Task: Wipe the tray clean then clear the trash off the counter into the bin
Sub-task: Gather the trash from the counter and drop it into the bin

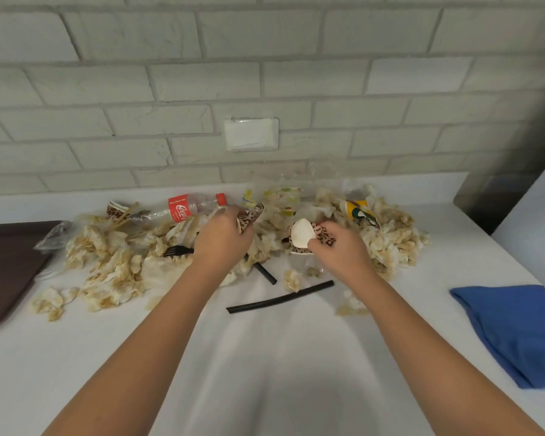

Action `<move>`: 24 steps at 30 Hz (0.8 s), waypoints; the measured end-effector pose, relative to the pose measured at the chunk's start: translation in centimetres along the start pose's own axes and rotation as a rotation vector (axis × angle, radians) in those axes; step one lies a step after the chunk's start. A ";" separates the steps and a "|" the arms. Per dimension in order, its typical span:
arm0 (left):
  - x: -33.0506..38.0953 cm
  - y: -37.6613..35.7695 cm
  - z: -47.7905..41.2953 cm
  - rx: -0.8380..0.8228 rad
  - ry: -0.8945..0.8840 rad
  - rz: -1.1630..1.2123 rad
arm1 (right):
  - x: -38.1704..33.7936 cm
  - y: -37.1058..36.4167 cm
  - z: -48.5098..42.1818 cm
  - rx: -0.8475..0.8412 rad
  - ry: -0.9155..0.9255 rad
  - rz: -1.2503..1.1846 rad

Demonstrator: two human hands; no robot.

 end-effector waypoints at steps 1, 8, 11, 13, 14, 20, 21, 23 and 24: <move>1.4 0.1 1.2 0.010 0.004 0.084 | 0.6 0.9 1.0 0.023 -0.027 -0.090; 12.5 -5.9 10.0 -0.175 -0.009 0.649 | 6.1 8.3 11.8 0.185 -0.088 -0.463; 18.1 -9.5 14.8 -0.300 -0.009 0.777 | 10.3 11.4 17.9 0.255 -0.145 -0.468; 21.6 -11.9 18.2 -0.372 -0.034 0.834 | 13.4 13.3 22.3 0.279 -0.180 -0.479; 23.2 -13.2 19.9 -0.416 -0.037 0.860 | 15.0 14.2 24.6 0.291 -0.198 -0.490; 31.5 -20.9 31.1 -0.744 -0.089 0.939 | 24.6 17.6 38.8 0.424 -0.360 -0.647; 32.5 -22.2 32.9 -0.772 -0.124 0.909 | 26.1 17.7 41.0 0.440 -0.393 -0.644; 33.8 -25.1 36.0 -0.804 -0.175 0.829 | 29.2 17.1 45.1 0.451 -0.464 -0.628; 34.0 -26.8 37.3 -0.817 -0.175 0.795 | 30.7 16.5 46.8 0.454 -0.502 -0.616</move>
Point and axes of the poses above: each hand's wrist, its own z-axis away from the middle knuckle, its own y-axis out of the back of the hand, x = y × z, the point moved 4 cm from there along -z, towards the middle knuckle, and after that the axes turned 9 degrees about -x, right-handed, at the moved point
